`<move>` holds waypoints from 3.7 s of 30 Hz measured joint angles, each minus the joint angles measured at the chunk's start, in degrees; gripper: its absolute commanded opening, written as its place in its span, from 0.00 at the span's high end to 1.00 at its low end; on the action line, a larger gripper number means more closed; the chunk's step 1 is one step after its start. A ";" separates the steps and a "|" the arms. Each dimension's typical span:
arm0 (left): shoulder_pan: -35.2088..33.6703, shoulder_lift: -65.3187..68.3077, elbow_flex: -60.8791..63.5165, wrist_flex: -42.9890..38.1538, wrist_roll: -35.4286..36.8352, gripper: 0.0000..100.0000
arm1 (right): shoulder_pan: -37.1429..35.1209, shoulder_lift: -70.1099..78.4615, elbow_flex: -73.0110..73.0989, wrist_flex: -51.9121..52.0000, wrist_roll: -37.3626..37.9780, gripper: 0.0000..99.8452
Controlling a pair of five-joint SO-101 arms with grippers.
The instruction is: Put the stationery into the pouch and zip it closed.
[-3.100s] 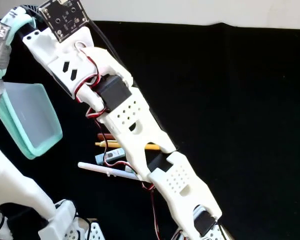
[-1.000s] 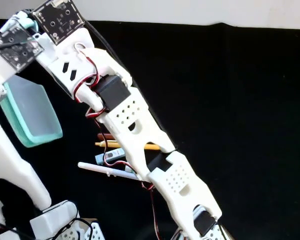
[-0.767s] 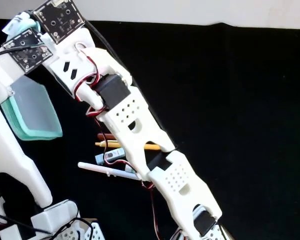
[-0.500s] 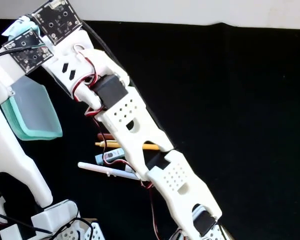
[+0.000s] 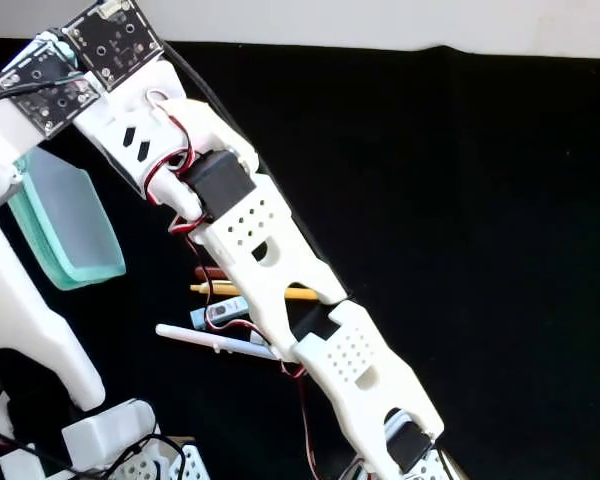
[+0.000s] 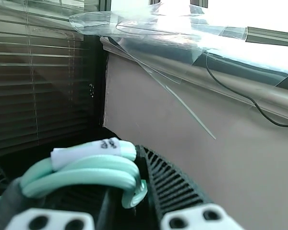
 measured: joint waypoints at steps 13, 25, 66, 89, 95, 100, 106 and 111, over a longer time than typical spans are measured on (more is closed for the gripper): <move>-0.18 -5.19 0.70 0.35 0.00 0.81 | 0.00 0.00 0.00 0.00 0.00 0.99; -0.53 -5.10 -2.55 0.53 0.09 0.81 | -0.09 0.00 0.00 0.00 0.00 0.99; -3.60 -5.10 -6.51 -2.99 0.26 0.81 | 0.18 0.18 0.00 1.93 0.00 0.99; -3.60 -0.53 -6.51 -5.10 0.26 0.81 | 0.18 3.34 -3.60 5.19 0.00 0.99; -3.60 -0.62 -4.31 -6.07 0.26 0.81 | 0.18 3.60 -3.60 5.19 0.00 0.99; -3.60 -0.62 -4.31 -6.95 0.26 0.81 | 0.18 3.60 -3.60 5.19 0.00 0.99; -4.75 -0.62 -4.22 -7.12 0.26 0.81 | 0.18 3.60 -3.60 5.19 0.00 0.99; -6.24 -0.62 -4.22 -7.12 0.26 0.81 | 0.53 3.60 -3.60 5.19 0.00 0.99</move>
